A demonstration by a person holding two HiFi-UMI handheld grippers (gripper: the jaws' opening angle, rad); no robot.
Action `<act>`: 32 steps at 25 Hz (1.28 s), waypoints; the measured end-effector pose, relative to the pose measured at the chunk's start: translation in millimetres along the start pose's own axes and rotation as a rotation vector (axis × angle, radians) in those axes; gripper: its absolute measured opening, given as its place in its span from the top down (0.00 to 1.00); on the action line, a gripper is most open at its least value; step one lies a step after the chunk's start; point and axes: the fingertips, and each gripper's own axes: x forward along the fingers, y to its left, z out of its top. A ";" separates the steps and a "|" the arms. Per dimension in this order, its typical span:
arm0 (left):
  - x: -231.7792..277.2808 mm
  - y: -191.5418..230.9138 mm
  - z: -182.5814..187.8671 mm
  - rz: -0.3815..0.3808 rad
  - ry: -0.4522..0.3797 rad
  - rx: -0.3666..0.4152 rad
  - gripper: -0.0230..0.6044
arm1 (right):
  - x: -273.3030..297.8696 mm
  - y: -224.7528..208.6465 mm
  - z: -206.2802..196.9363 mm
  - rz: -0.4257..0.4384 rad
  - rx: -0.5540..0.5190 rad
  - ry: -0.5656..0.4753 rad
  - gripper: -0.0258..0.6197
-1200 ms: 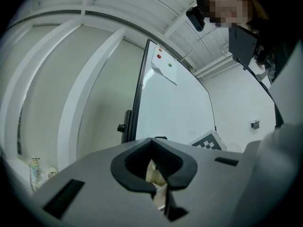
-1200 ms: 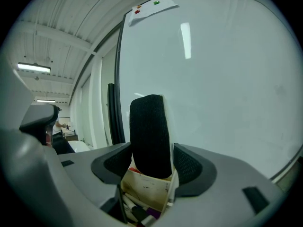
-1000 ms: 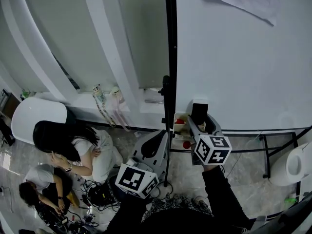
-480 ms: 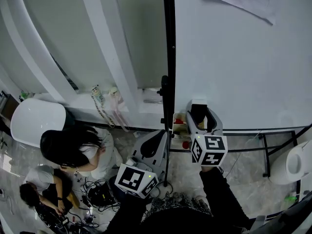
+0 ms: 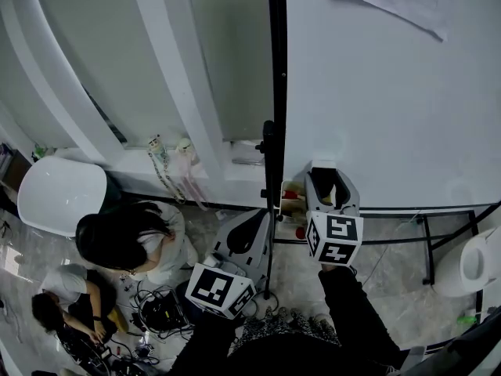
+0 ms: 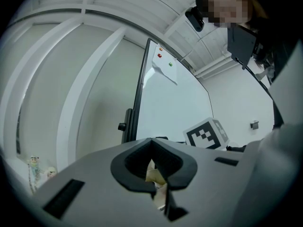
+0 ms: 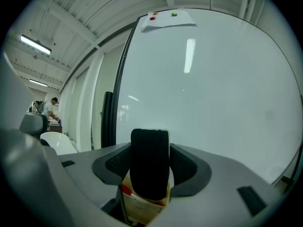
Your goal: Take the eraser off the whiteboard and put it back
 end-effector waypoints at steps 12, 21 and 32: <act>4.5 1.0 -2.0 -0.012 0.001 -0.006 0.96 | -4.4 6.1 -22.0 0.015 -0.009 0.030 0.58; 4.6 4.7 -4.7 -0.004 0.008 -0.002 0.96 | -2.0 7.3 -38.9 0.002 -0.030 0.054 0.58; 10.1 1.6 -5.8 -0.016 0.006 -0.011 0.96 | -0.1 11.6 -40.6 0.056 -0.011 0.069 0.58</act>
